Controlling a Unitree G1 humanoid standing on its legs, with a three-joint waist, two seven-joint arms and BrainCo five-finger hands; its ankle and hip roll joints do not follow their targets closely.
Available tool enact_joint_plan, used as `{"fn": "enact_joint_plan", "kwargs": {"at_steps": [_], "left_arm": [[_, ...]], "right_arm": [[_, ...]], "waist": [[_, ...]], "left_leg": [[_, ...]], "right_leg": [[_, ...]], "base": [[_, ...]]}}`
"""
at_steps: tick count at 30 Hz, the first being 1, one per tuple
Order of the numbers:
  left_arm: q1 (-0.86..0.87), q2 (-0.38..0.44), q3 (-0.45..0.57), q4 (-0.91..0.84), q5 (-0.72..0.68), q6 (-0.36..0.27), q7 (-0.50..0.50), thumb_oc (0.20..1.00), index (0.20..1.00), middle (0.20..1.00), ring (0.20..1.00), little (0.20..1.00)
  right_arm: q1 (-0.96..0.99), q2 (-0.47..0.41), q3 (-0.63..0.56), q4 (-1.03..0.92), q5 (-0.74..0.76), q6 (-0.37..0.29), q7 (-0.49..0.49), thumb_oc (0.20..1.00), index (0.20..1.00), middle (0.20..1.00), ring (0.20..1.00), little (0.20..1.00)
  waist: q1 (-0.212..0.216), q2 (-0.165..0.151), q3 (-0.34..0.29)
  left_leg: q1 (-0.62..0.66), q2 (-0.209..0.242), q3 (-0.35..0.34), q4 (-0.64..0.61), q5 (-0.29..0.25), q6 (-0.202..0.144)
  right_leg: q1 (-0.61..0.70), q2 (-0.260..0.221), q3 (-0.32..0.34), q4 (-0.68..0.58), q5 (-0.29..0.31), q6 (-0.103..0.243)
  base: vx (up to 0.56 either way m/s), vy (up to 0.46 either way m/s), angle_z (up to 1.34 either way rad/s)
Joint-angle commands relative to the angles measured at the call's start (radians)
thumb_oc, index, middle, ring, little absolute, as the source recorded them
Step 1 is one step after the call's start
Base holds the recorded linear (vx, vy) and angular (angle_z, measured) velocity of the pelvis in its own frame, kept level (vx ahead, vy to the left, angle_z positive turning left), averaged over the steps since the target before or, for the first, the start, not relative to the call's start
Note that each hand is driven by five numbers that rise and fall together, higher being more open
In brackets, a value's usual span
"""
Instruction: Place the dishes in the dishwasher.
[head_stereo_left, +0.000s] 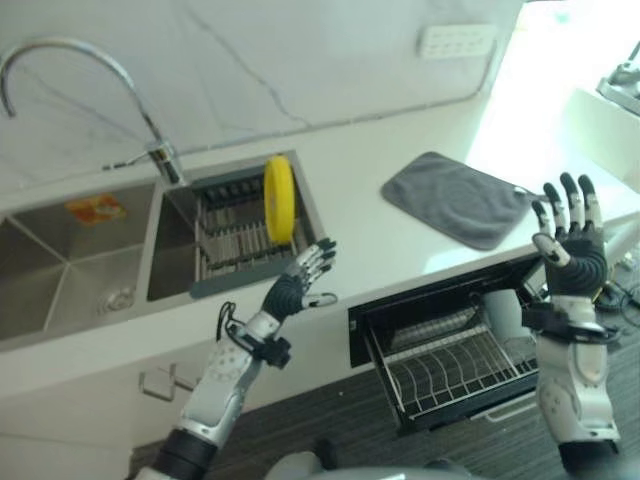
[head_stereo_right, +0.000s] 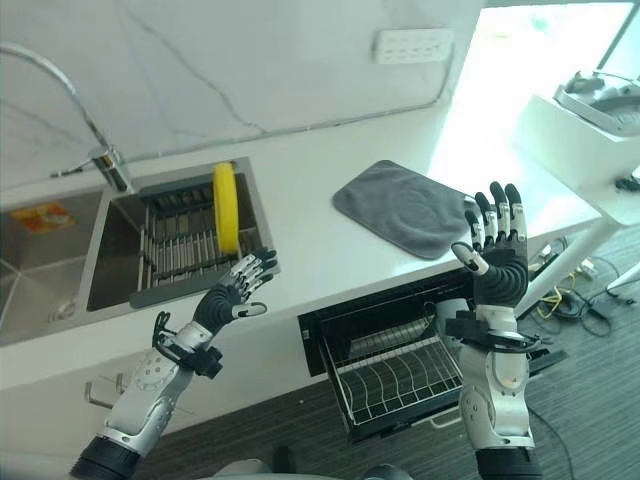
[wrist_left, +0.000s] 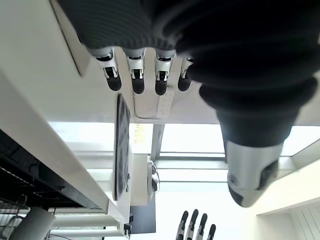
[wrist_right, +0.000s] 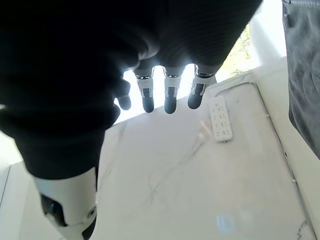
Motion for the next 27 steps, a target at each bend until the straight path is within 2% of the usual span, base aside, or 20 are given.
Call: {"fn": "enact_joint_plan", "kwargs": {"at_steps": [1, 2, 6, 8, 9, 11, 12, 14, 15, 16, 17, 18, 19, 23, 27], "left_arm": [[-0.043, 0.012, 0.054, -0.059, 0.015, -0.061, 0.03, 1.0, 1.0, 1.0, 1.0, 1.0], [-0.034, 0.011, 0.071, -0.063, 0.017, -0.051, 0.042, 1.0, 1.0, 1.0, 1.0, 1.0], [0.01, 0.005, 0.116, -0.086, 0.0, -0.051, 0.057, 1.0, 1.0, 1.0, 1.0, 1.0], [0.017, 0.004, 0.134, -0.074, -0.006, -0.061, 0.067, 1.0, 1.0, 1.0, 1.0, 1.0], [0.015, 0.003, 0.135, -0.07, -0.013, -0.06, 0.067, 1.0, 1.0, 1.0, 1.0, 1.0], [0.006, -0.002, 0.136, -0.064, -0.045, -0.067, 0.059, 1.0, 1.0, 1.0, 1.0, 1.0], [0.007, -0.01, 0.137, -0.068, -0.055, -0.074, 0.056, 1.0, 1.0, 1.0, 1.0, 1.0], [0.018, -0.018, 0.14, -0.073, -0.058, -0.077, 0.061, 1.0, 1.0, 1.0, 1.0, 1.0], [0.025, -0.02, 0.142, -0.078, -0.063, -0.084, 0.045, 1.0, 1.0, 1.0, 1.0, 1.0], [0.028, -0.022, 0.142, -0.082, -0.063, -0.089, 0.027, 1.0, 1.0, 1.0, 1.0, 1.0], [0.028, -0.017, 0.14, -0.082, -0.069, -0.087, 0.004, 1.0, 1.0, 1.0, 1.0, 1.0], [0.025, -0.021, 0.127, -0.076, -0.055, -0.086, 0.018, 1.0, 1.0, 1.0, 1.0, 1.0], [0.011, -0.02, 0.116, -0.064, -0.053, -0.085, 0.019, 1.0, 1.0, 1.0, 1.0, 1.0], [-0.009, -0.023, 0.111, -0.07, -0.034, -0.083, 0.045, 1.0, 1.0, 1.0, 1.0, 1.0], [0.002, -0.021, 0.128, -0.072, -0.034, -0.055, 0.067, 1.0, 1.0, 1.0, 1.0, 1.0]], "right_arm": [[-0.075, -0.052, -0.065, -0.003, 0.078, -0.097, 0.038, 1.0, 1.0, 1.0, 1.0, 1.0], [-0.093, -0.054, -0.065, 0.007, 0.082, -0.106, 0.044, 1.0, 1.0, 1.0, 1.0, 1.0], [-0.14, -0.053, -0.038, 0.012, 0.071, -0.134, 0.021, 1.0, 1.0, 1.0, 1.0, 1.0], [-0.142, -0.054, -0.027, -0.006, 0.052, -0.105, 0.028, 1.0, 1.0, 1.0, 1.0, 1.0], [-0.141, -0.056, -0.025, -0.009, 0.053, -0.098, 0.03, 1.0, 1.0, 1.0, 1.0, 1.0], [-0.138, -0.066, -0.022, -0.007, 0.042, -0.085, 0.035, 1.0, 1.0, 1.0, 1.0, 1.0], [-0.141, -0.081, -0.016, 0.002, 0.025, -0.089, 0.022, 1.0, 1.0, 1.0, 1.0, 1.0], [-0.155, -0.094, -0.005, 0.017, 0.034, -0.099, 0.019, 1.0, 1.0, 1.0, 1.0, 1.0], [-0.178, -0.098, 0.004, 0.028, 0.021, -0.113, 0.01, 1.0, 1.0, 1.0, 1.0, 1.0], [-0.188, -0.098, 0.007, 0.03, 0.004, -0.127, -0.001, 1.0, 1.0, 1.0, 1.0, 1.0], [-0.19, -0.094, 0.002, 0.026, -0.031, -0.138, -0.028, 1.0, 1.0, 1.0, 1.0, 1.0], [-0.183, -0.085, 0.0, 0.008, -0.048, -0.127, -0.045, 1.0, 1.0, 1.0, 1.0, 1.0], [-0.174, -0.087, -0.005, 0.005, -0.029, -0.124, -0.042, 1.0, 1.0, 1.0, 1.0, 1.0], [-0.141, -0.08, -0.014, -0.02, -0.03, -0.097, -0.005, 1.0, 1.0, 1.0, 1.0, 1.0], [-0.116, -0.067, -0.029, -0.034, -0.006, -0.09, 0.004, 1.0, 1.0, 1.0, 1.0, 1.0]], "waist": [[0.013, 0.027, 0.002], [0.033, 0.026, -0.004], [0.066, 0.041, -0.024], [0.06, 0.047, -0.028], [0.057, 0.047, -0.029], [0.046, 0.04, -0.025], [0.048, 0.028, -0.014], [0.063, 0.022, -0.004], [0.071, 0.028, -0.005], [0.074, 0.035, -0.001], [0.065, 0.047, -0.004], [0.063, 0.052, 0.0], [0.056, 0.056, 0.001], [0.044, 0.057, -0.007], [0.051, 0.054, -0.025]], "left_leg": [[0.055, 0.074, -0.005, -0.032, -0.091, -0.048], [0.053, 0.071, 0.009, -0.035, -0.087, -0.055], [0.047, 0.071, -0.007, -0.04, -0.072, -0.07], [0.05, 0.082, 0.001, -0.023, -0.072, -0.081], [0.05, 0.084, 0.005, -0.015, -0.073, -0.083], [0.026, 0.076, 0.011, 0.085, -0.111, -0.087], [-0.013, 0.065, -0.027, 0.195, -0.144, -0.092], [-0.038, 0.06, -0.099, 0.23, -0.157, -0.098], [-0.039, 0.087, -0.129, 0.19, -0.131, -0.109], [-0.042, 0.117, -0.127, 0.162, -0.101, -0.127], [-0.022, 0.144, -0.082, 0.128, -0.084, -0.131], [-0.031, 0.162, -0.076, 0.113, -0.057, -0.148], [-0.014, 0.172, -0.059, 0.09, -0.05, -0.142], [0.032, 0.159, -0.051, 0.005, -0.035, -0.142], [0.035, 0.136, -0.062, -0.036, -0.039, -0.125]], "right_leg": [[0.092, 0.189, 0.009, -0.144, -0.076, 0.011], [0.118, 0.175, -0.045, -0.198, -0.072, 0.006], [0.154, 0.206, -0.048, -0.275, -0.101, -0.005], [0.167, 0.241, -0.033, -0.287, -0.148, -0.035], [0.17, 0.246, -0.03, -0.29, -0.154, -0.04], [0.167, 0.252, -0.019, -0.29, -0.161, -0.057], [0.172, 0.249, 0.008, -0.294, -0.154, -0.069], [0.173, 0.25, 0.049, -0.296, -0.147, -0.075], [0.167, 0.25, 0.064, -0.29, -0.152, -0.074], [0.169, 0.247, 0.064, -0.283, -0.161, -0.072], [0.169, 0.237, 0.034, -0.26, -0.177, -0.067], [0.176, 0.227, 0.026, -0.258, -0.174, -0.062], [0.176, 0.212, 0.008, -0.244, -0.174, -0.052], [0.165, 0.166, -0.02, -0.244, -0.127, -0.014], [0.164, 0.156, -0.026, -0.251, -0.118, 0.0]], "base": [[0.0, -0.049, 0.69], [0.01, -0.114, 0.73], [0.0, -0.155, 0.12], [-0.04, -0.215, -0.04], [-0.05, -0.15, -0.09], [-0.05, -0.091, -0.06], [-0.04, -0.044, 0.02], [-0.03, 0.083, 0.02], [-0.04, 0.243, -0.23], [-0.04, 0.346, -0.48], [-0.02, 0.297, -0.56], [-0.01, 0.29, -0.31], [-0.01, 0.171, 0.13], [0.01, 0.152, 0.15], [0.02, 0.04, 0.04]]}}
